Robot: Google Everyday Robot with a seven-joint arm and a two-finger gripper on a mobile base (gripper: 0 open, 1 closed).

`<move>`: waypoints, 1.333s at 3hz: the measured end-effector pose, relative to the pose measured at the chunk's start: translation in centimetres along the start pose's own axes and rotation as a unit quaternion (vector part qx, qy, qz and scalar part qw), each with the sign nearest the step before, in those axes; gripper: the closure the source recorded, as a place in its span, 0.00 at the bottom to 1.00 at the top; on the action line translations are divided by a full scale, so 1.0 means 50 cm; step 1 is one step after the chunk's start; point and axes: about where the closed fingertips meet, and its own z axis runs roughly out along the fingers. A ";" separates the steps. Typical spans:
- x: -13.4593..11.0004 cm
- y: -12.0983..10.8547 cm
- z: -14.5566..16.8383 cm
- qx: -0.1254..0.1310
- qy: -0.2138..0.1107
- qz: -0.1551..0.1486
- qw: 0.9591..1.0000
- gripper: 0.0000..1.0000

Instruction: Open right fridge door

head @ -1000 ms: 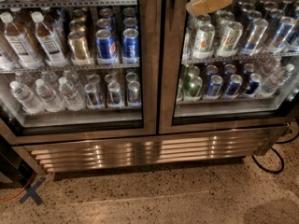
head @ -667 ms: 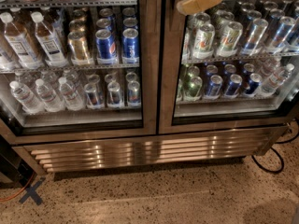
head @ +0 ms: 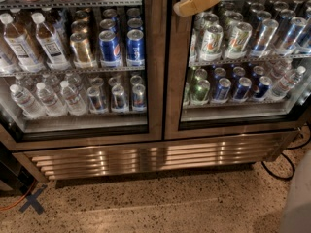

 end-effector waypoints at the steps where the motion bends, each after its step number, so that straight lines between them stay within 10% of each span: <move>1: 0.001 0.003 0.004 -0.008 -0.001 -0.002 1.000 0.37; 4: 0.003 0.008 0.006 -0.018 -0.001 -0.004 1.000 0.99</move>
Offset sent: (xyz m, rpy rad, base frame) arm -0.0177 0.0674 -0.0172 -0.0546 0.0608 0.2051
